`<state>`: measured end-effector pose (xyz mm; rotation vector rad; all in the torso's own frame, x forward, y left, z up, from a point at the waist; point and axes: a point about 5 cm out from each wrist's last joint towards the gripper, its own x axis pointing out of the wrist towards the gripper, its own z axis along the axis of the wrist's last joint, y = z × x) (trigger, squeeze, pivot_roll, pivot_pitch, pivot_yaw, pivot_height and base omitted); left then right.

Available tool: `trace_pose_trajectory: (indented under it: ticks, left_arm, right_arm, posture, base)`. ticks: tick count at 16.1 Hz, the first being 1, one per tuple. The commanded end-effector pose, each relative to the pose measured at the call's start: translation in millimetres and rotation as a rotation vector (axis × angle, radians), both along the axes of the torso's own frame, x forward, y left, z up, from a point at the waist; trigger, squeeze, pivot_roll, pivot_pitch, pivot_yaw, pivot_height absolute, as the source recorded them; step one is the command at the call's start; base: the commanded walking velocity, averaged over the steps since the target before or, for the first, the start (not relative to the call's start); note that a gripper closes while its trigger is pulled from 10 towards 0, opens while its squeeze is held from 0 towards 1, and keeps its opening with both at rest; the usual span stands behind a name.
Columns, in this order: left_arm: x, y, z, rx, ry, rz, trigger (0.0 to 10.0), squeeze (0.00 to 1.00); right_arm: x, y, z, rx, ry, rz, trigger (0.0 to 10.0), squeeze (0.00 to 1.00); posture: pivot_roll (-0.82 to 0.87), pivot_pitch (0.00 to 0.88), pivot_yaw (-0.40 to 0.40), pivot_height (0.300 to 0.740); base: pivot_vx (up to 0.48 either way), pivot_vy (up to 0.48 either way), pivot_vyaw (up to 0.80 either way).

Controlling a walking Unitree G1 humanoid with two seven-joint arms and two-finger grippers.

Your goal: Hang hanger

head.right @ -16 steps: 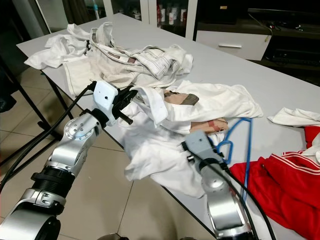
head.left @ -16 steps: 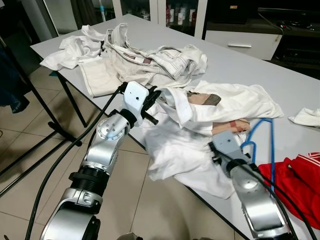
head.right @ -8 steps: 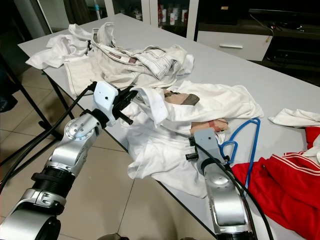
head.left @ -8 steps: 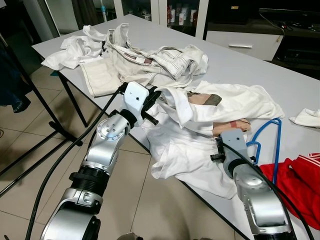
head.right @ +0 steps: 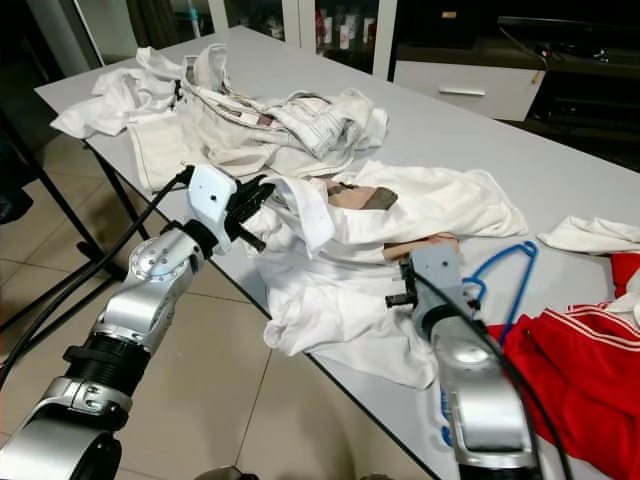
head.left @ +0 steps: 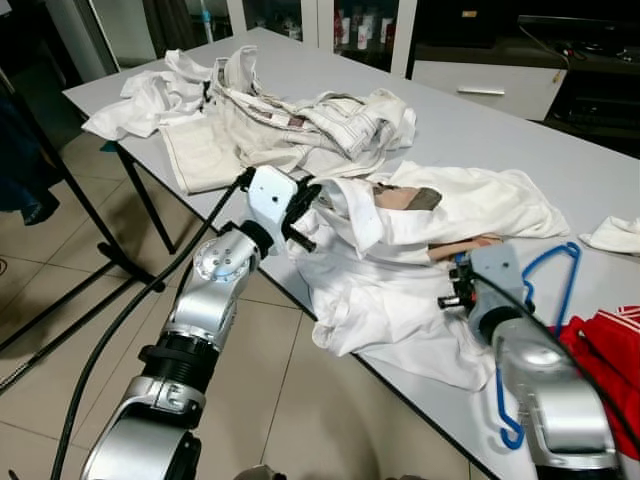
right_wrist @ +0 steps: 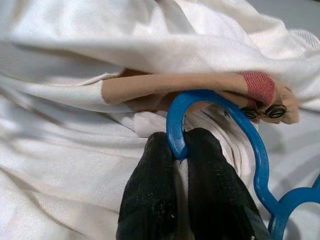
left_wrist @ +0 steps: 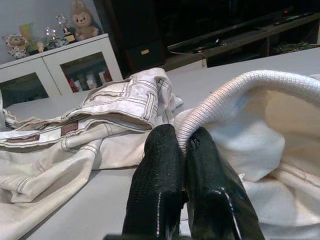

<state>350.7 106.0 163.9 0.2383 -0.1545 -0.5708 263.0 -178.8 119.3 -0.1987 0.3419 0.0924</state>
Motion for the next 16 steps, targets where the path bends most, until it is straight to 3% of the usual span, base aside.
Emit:
trace_pose_trajectory:
  ticks: [1, 6, 8, 10, 12, 14, 16]
  left_arm:
    - [3.3, -0.4, 7.5, -0.001, -0.025, -0.001, 10.0, 0.0]
    - [3.9, -1.6, 7.9, 0.0, -0.029, -0.005, 10.0, 0.0]
    - [4.3, -0.5, 8.1, 0.001, -0.03, -0.002, 10.0, 0.0]
    - [4.9, -1.2, 8.2, 0.001, -0.03, -0.004, 10.0, 0.0]
    - [5.0, -3.5, 8.5, -0.002, -0.031, -0.01, 10.0, 0.0]
    - [4.9, -4.4, 8.3, -0.003, -0.031, -0.012, 10.0, 0.0]
    - [4.7, -4.1, 7.3, -0.004, -0.029, -0.011, 10.0, 0.0]
  right_arm:
    - [-0.2, 4.3, 2.5, 0.012, -0.001, 0.034, 10.0, 0.0]
    - [-10.4, 14.2, -3.9, 0.015, 0.053, 0.16, 10.0, 0.0]
    - [-17.3, 17.8, 4.4, 0.039, 0.019, 0.261, 10.0, 0.0]
    - [-34.6, 20.3, -1.3, -0.031, 0.062, 0.417, 10.0, 0.0]
    - [-32.9, 13.1, -11.1, -0.091, 0.101, 0.36, 10.0, 0.0]
    - [-30.7, 11.3, -12.2, -0.084, 0.109, 0.323, 10.0, 0.0]
    - [-32.2, 10.5, -16.7, -0.124, 0.132, 0.349, 10.0, 0.0]
  posture:
    - [-0.04, 0.025, 0.069, 0.723]
    - [-0.04, 0.02, 0.069, 0.723]
    - [-0.04, 0.018, 0.068, 0.723]
    - [-0.05, 0.017, 0.073, 0.723]
    - [-0.05, 0.018, 0.074, 0.723]
    - [-0.05, 0.021, 0.073, 0.723]
    - [-0.04, 0.02, 0.071, 0.723]
  base:
    - [0.0, 0.0, 0.0]
    - [0.0, 0.0, 0.0]
    - [0.0, 0.0, 0.0]
    - [0.0, 0.0, 0.0]
    - [0.0, 0.0, 0.0]
    - [0.0, 0.0, 0.0]
    - [0.0, 0.0, 0.0]
